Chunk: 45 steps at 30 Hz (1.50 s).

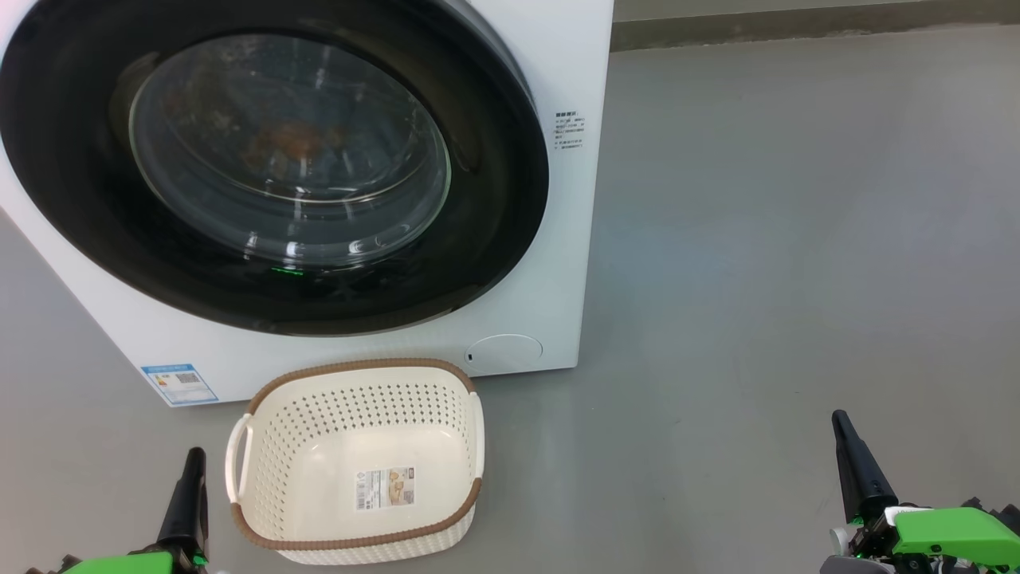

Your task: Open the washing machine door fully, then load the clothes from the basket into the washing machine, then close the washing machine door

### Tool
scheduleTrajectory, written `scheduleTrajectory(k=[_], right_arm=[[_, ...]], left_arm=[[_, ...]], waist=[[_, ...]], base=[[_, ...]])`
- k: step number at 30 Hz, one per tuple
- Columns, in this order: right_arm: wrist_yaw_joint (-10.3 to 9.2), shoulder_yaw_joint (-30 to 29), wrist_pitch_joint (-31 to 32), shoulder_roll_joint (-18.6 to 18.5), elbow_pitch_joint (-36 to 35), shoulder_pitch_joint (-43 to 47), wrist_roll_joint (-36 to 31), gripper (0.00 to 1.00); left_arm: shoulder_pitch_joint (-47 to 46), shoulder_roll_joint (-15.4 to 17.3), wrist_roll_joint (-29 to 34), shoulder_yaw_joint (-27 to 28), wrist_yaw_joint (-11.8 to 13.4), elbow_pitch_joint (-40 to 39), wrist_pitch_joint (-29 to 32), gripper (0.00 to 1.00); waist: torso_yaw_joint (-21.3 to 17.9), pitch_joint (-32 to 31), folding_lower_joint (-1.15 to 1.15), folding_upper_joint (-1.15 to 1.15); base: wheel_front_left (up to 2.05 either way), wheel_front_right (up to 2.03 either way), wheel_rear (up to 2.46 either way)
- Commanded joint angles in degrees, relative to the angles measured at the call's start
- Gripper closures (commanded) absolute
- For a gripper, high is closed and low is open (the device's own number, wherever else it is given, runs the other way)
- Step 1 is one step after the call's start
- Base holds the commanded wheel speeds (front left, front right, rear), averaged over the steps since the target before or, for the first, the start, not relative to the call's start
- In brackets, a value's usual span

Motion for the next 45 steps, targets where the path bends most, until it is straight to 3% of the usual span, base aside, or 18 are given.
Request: scheduleTrajectory(k=[1, 45], right_arm=[[-0.06, 1.41, 0.45, -0.73, -1.62, -2.3, 0.23, 1.0], [-0.06, 1.42, 0.44, -0.73, -1.62, -2.3, 0.23, 1.0]], left_arm=[[-2.18, 1.18, -0.2, 1.5, -0.19, -1.55, 0.18, 1.0], [-2.17, 1.18, -0.2, 1.5, -0.19, -1.56, 0.18, 1.0]], waist=[[0.0, 0.0, 0.0, 0.0], [0.0, 0.0, 0.0, 0.0]], base=[[0.0, 0.0, 0.0], [0.0, 0.0, 0.0]])
